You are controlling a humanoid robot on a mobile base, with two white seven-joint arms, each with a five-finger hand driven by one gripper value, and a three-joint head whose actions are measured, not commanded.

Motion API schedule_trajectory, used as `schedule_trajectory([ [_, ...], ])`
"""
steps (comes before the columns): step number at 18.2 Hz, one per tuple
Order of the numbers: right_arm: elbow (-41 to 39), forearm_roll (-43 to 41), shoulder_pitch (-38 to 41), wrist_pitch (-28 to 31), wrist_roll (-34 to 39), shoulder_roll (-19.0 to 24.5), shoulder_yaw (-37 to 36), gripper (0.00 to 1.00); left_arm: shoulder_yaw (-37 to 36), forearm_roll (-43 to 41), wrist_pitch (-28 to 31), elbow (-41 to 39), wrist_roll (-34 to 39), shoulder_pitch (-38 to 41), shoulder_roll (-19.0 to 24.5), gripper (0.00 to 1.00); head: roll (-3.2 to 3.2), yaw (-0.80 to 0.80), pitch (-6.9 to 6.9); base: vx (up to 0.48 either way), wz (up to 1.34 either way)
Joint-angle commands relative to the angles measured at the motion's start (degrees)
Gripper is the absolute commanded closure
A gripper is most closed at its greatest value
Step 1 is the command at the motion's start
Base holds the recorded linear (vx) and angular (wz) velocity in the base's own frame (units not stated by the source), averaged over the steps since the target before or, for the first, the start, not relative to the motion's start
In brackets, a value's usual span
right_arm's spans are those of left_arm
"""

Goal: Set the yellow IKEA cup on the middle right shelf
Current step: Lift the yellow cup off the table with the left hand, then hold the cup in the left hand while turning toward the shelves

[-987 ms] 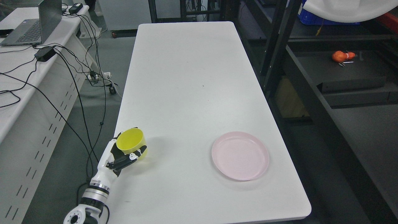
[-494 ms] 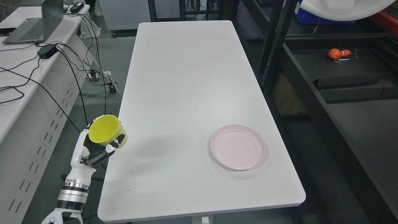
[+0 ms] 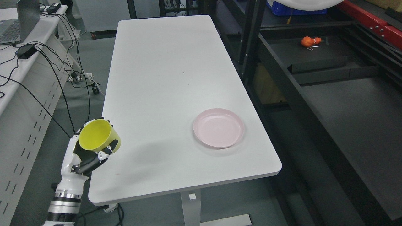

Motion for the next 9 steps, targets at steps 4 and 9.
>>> schedule_trajectory([
  [4,0.0,-1.4,0.8,0.0,0.0,-1.0,1.0,0.01,0.7,0.1,-0.4,-2.8,0.0,1.6,0.9,0.99,0.0,0.0,0.0,-0.182,-0.21],
  [9,0.0,-1.4,0.8,0.0,0.0,-1.0,1.0,0.01,-0.3,0.1,-1.9,-2.8,0.0,2.5,0.9,0.99,0.0,0.0,0.0,-0.214,-0.12],
])
